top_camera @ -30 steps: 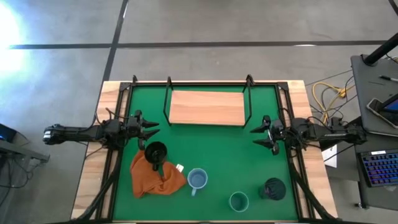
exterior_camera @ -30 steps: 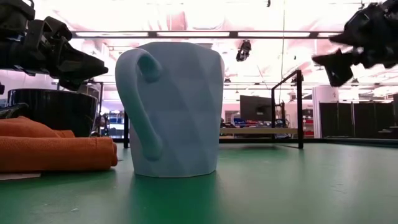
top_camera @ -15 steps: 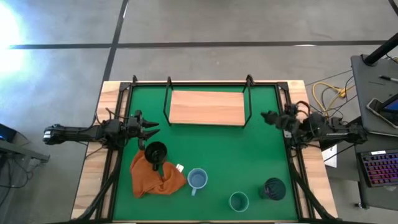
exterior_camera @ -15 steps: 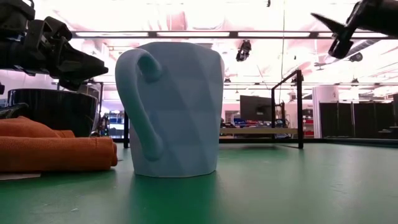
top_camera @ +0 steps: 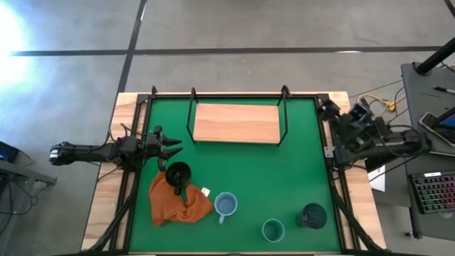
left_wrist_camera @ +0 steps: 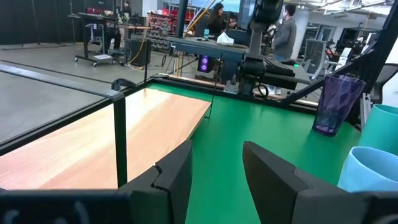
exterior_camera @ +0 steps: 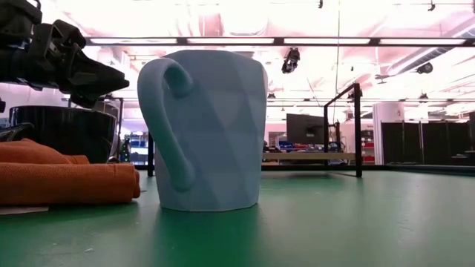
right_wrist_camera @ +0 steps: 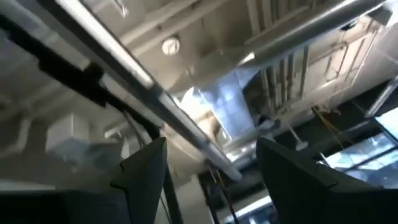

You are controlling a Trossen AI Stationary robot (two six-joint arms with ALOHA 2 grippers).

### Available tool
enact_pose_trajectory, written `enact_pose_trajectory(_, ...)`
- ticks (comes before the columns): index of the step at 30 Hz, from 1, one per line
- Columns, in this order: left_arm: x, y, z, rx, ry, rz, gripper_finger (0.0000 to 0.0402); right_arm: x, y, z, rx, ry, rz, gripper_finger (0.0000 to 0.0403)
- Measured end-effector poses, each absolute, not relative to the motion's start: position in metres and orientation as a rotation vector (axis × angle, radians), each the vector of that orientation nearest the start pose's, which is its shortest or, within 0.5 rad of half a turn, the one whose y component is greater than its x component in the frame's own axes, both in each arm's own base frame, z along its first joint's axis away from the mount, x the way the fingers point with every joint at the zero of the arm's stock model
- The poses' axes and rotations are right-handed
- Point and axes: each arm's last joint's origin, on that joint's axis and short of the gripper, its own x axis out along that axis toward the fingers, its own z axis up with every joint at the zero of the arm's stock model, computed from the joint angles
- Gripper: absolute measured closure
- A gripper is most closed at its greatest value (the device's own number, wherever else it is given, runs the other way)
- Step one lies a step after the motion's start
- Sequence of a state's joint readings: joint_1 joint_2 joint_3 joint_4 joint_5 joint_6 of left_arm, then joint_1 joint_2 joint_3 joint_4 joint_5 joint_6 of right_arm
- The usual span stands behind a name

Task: Stack small to large cups/mugs on shelf
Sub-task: Put the violet cup on the shelf

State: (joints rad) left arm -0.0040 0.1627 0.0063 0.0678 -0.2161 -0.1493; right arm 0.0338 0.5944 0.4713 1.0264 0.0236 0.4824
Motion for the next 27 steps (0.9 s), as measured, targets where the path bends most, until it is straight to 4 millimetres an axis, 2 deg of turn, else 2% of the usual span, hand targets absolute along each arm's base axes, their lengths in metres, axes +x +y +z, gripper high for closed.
enact_pose_trajectory(6, 0.107, 0.006, 0.159, -0.139, 0.071, 0.217, 0.0274, 0.170, 0.003, 0.402, 0.423, -0.730, 0.092, 0.0161)
enact_pose_trajectory(9, 0.107, 0.006, 0.159, -0.139, 0.071, 0.218, 0.0274, 0.201, 0.001, 0.418, 0.416, -0.648, -0.030, 0.0161)
enact_pose_trajectory(12, 0.107, 0.006, 0.159, -0.139, 0.072, 0.218, 0.0274, 0.213, -0.003, 0.440, 0.298, -0.459, -0.173, 0.0161)
enact_pose_trajectory(16, 0.107, 0.006, 0.159, -0.139, 0.072, 0.218, 0.0274, 0.197, -0.009, 0.466, 0.217, -0.043, -0.426, 0.0161)
enact_pose_trajectory(20, 0.107, 0.006, 0.159, -0.139, 0.072, 0.218, 0.0274, 0.171, -0.009, 0.473, 0.305, 0.289, -0.538, 0.0161)
enact_pose_trajectory(27, 0.107, 0.006, 0.159, -0.139, 0.072, 0.218, 0.0274, 0.133, 0.018, 0.445, 0.503, 0.724, -0.588, 0.0161)
